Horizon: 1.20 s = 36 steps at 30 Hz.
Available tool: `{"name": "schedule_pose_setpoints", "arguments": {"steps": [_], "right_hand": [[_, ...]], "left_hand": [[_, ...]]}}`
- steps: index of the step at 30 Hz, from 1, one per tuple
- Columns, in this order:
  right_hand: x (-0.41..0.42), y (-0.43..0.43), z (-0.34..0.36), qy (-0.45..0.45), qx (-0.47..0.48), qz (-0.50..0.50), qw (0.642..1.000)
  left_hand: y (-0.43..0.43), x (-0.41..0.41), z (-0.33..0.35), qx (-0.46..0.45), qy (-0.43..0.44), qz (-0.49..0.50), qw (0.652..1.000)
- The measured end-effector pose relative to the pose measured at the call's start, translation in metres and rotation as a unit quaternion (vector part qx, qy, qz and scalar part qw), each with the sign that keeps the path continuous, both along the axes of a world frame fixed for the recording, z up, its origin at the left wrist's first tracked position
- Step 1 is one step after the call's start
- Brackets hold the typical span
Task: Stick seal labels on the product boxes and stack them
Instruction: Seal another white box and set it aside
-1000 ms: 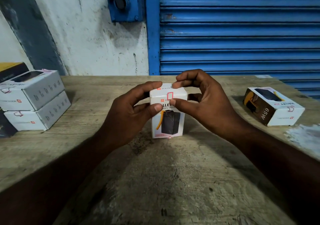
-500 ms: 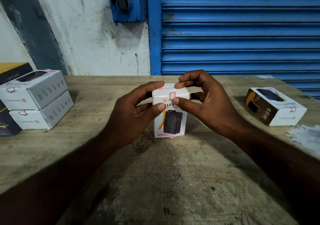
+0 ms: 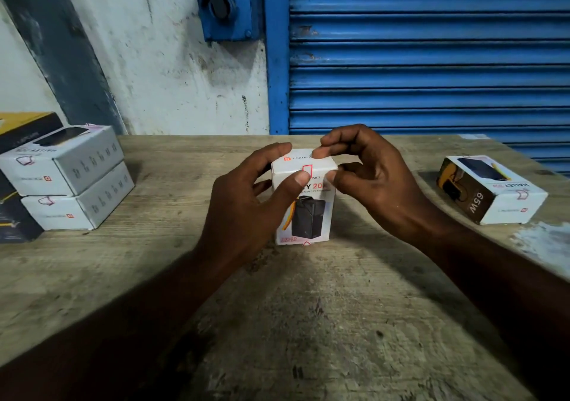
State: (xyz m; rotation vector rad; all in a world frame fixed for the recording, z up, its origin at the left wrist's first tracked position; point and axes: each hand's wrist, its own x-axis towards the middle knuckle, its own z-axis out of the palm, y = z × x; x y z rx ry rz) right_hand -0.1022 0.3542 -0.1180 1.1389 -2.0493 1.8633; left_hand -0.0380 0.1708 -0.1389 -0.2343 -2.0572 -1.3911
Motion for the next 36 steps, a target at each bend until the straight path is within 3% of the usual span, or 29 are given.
{"name": "schedule_pose_setpoints", "arguments": {"steps": [6,13,20,36], "right_hand": [[0.002,-0.001,0.000,-0.009,-0.001,0.002,1.000],[0.003,-0.001,0.000,0.005,0.012,-0.015,1.000],[0.010,-0.011,-0.003,0.067,0.047,-0.106,0.991],[0.009,-0.010,-0.002,0.075,0.060,-0.103,0.990]], "left_hand": [[0.006,0.000,0.000,-0.021,0.017,0.059,0.998],[0.001,0.000,-0.002,-0.063,0.019,0.040,0.997],[-0.005,0.002,0.000,-0.077,0.007,0.009,0.997],[-0.005,0.000,-0.003,-0.070,0.019,0.017,0.997]]}}
